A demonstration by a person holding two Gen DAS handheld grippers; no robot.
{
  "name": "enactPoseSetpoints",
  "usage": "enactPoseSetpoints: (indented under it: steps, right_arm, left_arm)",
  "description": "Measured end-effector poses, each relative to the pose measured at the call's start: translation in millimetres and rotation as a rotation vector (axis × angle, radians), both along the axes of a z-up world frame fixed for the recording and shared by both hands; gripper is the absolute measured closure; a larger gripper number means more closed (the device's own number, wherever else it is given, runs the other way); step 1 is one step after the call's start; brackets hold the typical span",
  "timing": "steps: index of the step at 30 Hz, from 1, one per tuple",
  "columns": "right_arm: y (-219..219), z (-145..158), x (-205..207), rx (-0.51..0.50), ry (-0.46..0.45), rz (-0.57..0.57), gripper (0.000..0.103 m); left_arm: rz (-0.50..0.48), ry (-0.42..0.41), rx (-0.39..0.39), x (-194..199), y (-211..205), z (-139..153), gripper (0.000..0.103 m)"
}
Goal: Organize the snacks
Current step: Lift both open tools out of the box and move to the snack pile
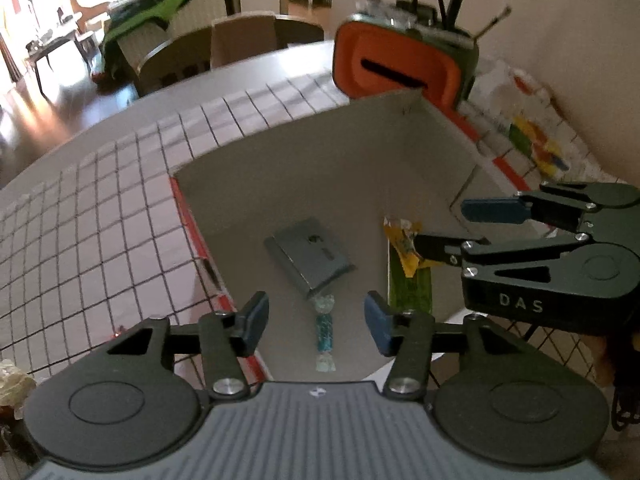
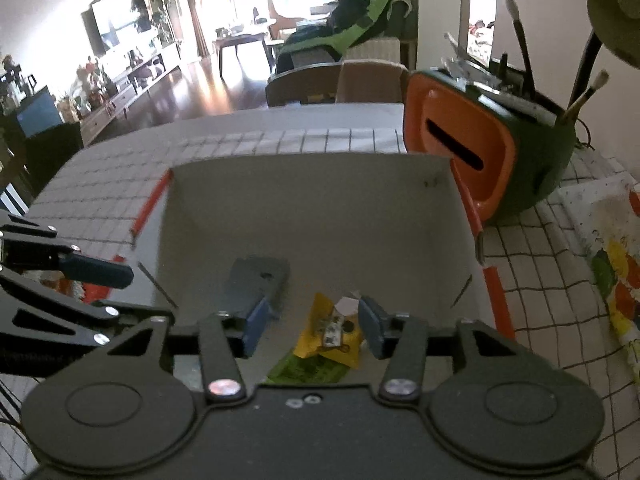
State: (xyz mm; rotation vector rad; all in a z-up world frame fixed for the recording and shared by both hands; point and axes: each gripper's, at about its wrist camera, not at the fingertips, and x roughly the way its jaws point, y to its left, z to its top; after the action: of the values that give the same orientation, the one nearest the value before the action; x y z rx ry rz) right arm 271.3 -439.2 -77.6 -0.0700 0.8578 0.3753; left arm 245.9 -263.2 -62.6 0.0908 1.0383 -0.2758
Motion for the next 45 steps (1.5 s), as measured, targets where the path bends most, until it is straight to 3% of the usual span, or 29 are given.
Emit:
enactPoseSetpoints:
  steps: [6,12,21,28,36,45]
  right_arm:
    - [13.7,20.6,-18.1,0.008,-0.038,-0.002,0.030]
    - [31.2,38.2,-37.0,0.041,-0.049,-0.023,0.020]
    - [69.9,54.4,-64.5,0.071,-0.072,0.009,0.006]
    - [111.8,53.1,-76.3,0.084,-0.083,0.051,0.001]
    - [163.0,42.0,-85.1,0.072,-0.094,0.067,0.000]
    - [216.5,10.4,-96.2,0.045,-0.046,0.050,0.000]
  left_arm:
    - [0.014,-0.076,-0.025,-18.8,24.5,18.0,0.045]
    - [0.019,-0.135,-0.042,-41.5,49.5,33.1,0.040]
    - [0.045,-0.180,-0.088,-78.0,104.5,45.7,0.025]
    - [0.070,-0.226,-0.081,-107.1,154.4,49.4,0.017]
    - [0.130,-0.335,-0.035,-138.5,209.6,48.9,0.014]
    - [0.149,-0.267,-0.045,-160.7,273.3,15.0,0.012]
